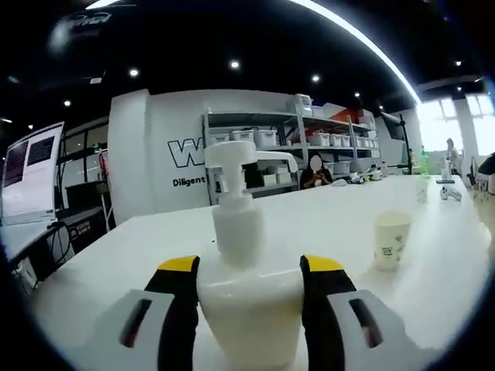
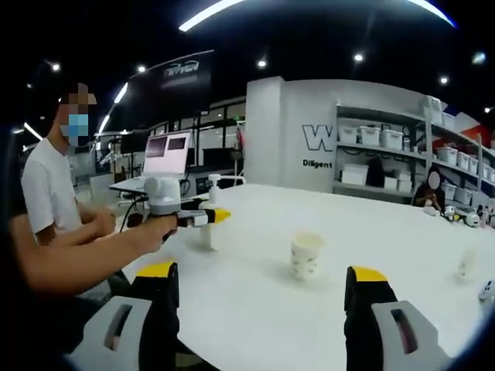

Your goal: Hold the bottle steady, press the pump all the way down and release, and repeat the specified number of times to dispense into the cup

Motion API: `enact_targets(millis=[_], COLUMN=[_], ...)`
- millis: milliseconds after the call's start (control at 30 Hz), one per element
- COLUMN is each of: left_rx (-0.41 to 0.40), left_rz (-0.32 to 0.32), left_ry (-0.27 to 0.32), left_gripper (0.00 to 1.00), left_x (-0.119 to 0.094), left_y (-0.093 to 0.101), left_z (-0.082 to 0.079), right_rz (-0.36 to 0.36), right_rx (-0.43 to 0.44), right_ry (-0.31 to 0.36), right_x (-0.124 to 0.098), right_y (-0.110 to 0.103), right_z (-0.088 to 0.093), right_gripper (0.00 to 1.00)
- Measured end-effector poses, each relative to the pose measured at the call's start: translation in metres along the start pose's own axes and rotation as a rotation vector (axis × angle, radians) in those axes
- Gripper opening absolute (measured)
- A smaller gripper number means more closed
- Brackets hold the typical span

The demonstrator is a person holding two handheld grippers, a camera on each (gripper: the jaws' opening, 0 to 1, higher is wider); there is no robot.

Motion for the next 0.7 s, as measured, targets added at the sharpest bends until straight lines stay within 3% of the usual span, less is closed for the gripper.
enact_targets(millis=[333,500,533,600,700], left_rx=[-0.079,-0.091,-0.074,-0.116,-0.102], left_rz=[-0.038,-0.037,-0.032,-0.036,-0.041], left_ry=[0.048,0.046,0.032,-0.006,-0.003], left_gripper=[0.45,0.44,0.44,0.43,0.43], left_x=[-0.009,-0.012,-0.012,-0.012,-0.011], left_y=[-0.001,0.000,0.001,0.000,0.000], left_z=[0.000,0.004,0.011,0.019,0.020], right_rz=[0.009,0.009,0.003,0.001,0.000], right_rx=[-0.011,-0.011,-0.015,-0.019,-0.019], right_ry=[0.005,0.008,0.004,-0.001,-0.001], right_x=[-0.001,0.000,0.000,0.000,0.001], right_y=[0.006,0.005,0.003,0.002,0.003], right_z=[-0.004,-0.005,-0.003,-0.002,-0.003], right_gripper=[0.88,0.88,0.88,0.88,0.88])
Point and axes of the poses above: the point that each gripper's makers call its tool centre point, and the gripper's own axes: x roughly forward along the fingers, y roughly to its right, z roughly out of its underside, the point moved 2 cm from there along -x, roughly backward along the fingers, and after that the axes turned 3 degrees about z, right-handed, at the moved point
